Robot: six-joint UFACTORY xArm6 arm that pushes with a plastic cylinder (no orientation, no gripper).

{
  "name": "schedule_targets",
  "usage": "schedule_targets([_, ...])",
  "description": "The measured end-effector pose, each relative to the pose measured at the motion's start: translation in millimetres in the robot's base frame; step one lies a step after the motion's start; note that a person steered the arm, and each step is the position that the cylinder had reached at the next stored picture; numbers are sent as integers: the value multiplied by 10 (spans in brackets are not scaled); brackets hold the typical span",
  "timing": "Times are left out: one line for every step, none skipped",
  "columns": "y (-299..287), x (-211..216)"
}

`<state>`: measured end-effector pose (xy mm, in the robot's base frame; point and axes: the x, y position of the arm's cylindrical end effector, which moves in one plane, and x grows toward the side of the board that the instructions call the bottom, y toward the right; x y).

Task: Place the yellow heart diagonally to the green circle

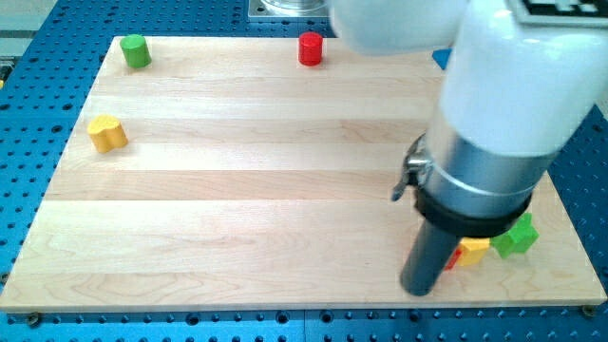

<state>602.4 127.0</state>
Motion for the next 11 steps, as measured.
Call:
schedule_targets([136,-117])
schedule_targets([-462,-32])
schedule_targets([-1655,-32])
schedule_targets([-3073,-138])
schedule_targets([-3885,-611])
schedule_targets([-4006,-1348])
schedule_targets([-3991,-2001])
schedule_targets([-3430,-2229])
schedule_targets([-2430,-2346])
schedule_targets([-2961,-2459])
schedule_targets([-3349,-2465])
